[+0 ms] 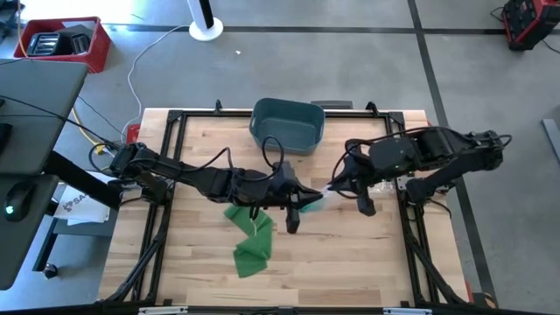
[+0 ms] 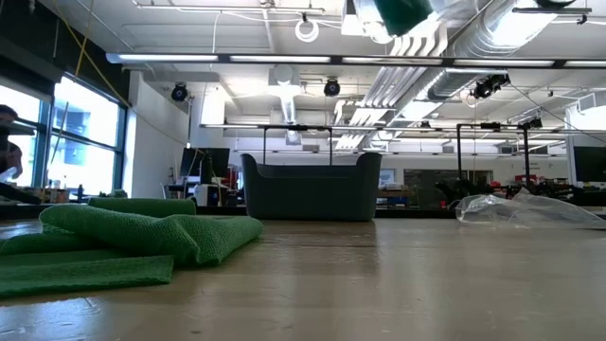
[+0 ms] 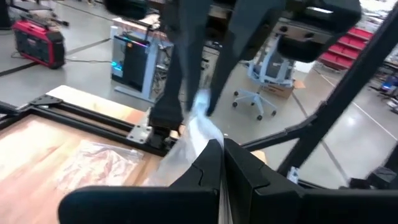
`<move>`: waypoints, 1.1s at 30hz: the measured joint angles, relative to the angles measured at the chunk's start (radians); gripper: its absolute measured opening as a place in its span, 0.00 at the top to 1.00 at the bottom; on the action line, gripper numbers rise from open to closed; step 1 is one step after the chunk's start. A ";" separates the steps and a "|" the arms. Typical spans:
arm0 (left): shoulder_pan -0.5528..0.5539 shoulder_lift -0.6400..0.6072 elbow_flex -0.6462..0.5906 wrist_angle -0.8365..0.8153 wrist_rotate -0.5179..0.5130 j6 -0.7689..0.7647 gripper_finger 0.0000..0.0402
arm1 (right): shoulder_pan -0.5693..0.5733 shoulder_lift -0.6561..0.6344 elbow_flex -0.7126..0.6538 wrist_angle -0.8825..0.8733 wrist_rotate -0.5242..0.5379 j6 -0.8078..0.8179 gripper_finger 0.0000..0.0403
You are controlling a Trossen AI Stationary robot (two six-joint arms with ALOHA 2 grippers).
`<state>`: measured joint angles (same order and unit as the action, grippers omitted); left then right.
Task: Roll bandage
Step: Close the transparent zip bag
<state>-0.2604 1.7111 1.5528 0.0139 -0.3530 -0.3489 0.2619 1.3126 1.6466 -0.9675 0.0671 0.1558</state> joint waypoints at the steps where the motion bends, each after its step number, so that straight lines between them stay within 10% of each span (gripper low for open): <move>1: 0.000 0.000 0.000 0.000 0.006 0.000 1.00 | 0.000 0.006 0.000 0.005 -0.001 0.000 0.95; 23: 0.004 0.000 0.000 -0.056 0.002 -0.027 1.00 | 0.001 -0.038 0.000 0.006 -0.073 0.026 0.74; 33: 0.003 0.000 0.000 -0.056 0.008 -0.027 1.00 | 0.003 0.000 0.000 -0.036 -0.022 0.019 0.79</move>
<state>-0.2569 1.7107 1.5527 -0.0418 -0.3454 -0.3759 0.2644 1.3129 1.6466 -1.0037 0.0448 0.1749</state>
